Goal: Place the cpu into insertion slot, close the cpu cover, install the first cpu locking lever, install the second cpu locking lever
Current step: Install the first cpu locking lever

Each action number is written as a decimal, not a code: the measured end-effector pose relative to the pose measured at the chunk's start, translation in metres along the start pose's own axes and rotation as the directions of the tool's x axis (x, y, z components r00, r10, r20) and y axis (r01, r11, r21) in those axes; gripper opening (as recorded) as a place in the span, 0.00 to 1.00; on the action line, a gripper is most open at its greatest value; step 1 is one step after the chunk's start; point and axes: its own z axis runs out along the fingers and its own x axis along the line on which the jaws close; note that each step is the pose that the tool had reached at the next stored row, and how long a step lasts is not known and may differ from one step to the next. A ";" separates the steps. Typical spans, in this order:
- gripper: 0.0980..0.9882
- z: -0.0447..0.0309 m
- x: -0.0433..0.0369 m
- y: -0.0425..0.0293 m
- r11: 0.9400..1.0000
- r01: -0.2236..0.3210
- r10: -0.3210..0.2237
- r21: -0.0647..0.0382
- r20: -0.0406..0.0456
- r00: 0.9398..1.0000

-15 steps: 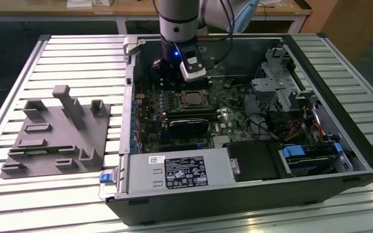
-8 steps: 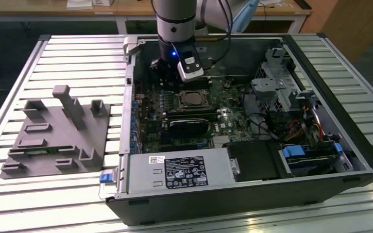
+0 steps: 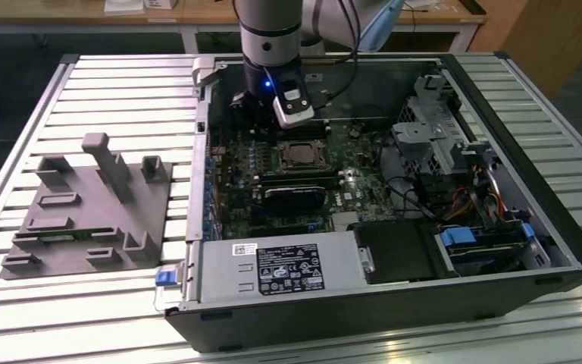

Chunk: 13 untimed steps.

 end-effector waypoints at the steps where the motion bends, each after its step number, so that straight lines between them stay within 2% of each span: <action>1: 0.01 0.0000 0.0005 -0.0001 1.000 0.000 0.000 0.000 0.000 1.000; 13: 0.01 -0.0002 0.0079 -0.0019 1.000 0.000 0.000 0.000 0.000 1.000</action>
